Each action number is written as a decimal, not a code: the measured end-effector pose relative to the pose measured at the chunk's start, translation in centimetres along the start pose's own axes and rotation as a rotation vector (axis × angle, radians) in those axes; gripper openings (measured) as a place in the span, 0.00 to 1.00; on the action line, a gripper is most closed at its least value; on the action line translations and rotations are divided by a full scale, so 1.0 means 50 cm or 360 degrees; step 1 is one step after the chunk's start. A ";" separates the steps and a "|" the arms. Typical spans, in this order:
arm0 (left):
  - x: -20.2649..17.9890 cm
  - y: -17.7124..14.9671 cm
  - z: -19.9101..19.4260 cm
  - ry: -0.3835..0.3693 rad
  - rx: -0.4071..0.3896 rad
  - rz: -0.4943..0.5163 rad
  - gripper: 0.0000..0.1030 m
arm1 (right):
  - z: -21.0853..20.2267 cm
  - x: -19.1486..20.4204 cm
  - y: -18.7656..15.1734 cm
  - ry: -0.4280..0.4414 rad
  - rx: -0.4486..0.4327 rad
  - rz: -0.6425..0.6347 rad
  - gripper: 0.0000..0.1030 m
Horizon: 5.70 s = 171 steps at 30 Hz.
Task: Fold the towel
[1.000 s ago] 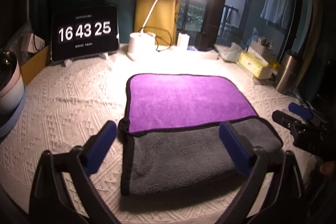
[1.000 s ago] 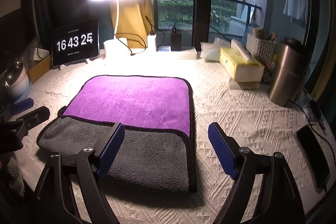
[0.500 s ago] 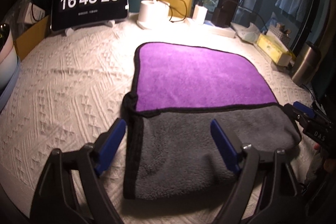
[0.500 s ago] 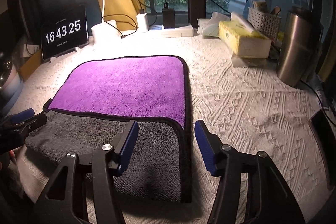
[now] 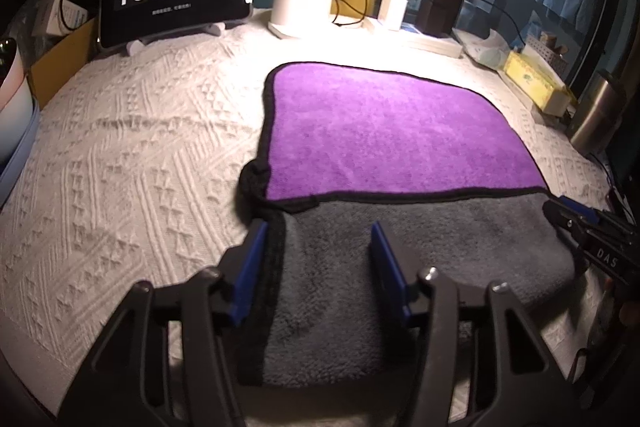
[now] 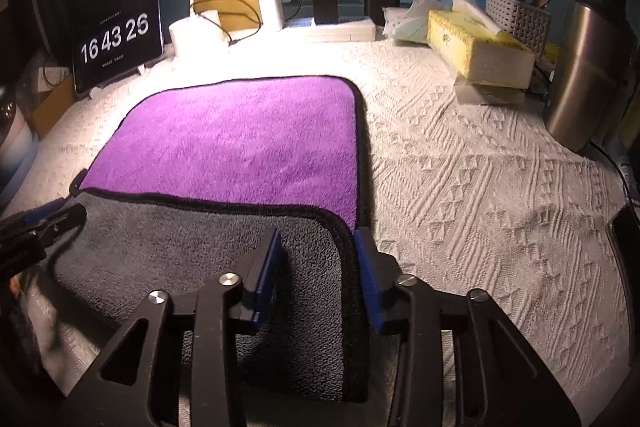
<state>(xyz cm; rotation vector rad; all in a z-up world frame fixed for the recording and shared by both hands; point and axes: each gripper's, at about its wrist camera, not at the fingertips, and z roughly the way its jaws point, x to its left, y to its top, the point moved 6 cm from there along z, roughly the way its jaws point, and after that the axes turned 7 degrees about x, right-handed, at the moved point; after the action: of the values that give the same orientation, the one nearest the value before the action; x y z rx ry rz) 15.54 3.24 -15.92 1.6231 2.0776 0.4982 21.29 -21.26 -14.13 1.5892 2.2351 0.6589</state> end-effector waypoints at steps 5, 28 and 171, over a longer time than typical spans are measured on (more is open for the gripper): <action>-0.004 -0.001 0.004 0.0015 0.0011 0.0024 0.27 | 0.006 0.003 0.001 -0.0001 0.0011 -0.0029 0.26; -0.019 0.008 -0.071 -0.0073 -0.0135 0.0057 0.12 | -0.091 0.030 0.010 -0.0092 -0.0209 -0.0134 0.05; 0.060 0.276 0.151 0.0144 -0.0011 -0.0044 0.49 | 0.183 -0.060 0.281 -0.0290 -0.0027 -0.0150 0.25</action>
<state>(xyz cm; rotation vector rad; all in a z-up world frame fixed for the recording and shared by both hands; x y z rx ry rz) 30.26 9.50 -15.09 1.5927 2.1581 0.5788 38.10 -18.57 -14.28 1.4629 2.1495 0.4850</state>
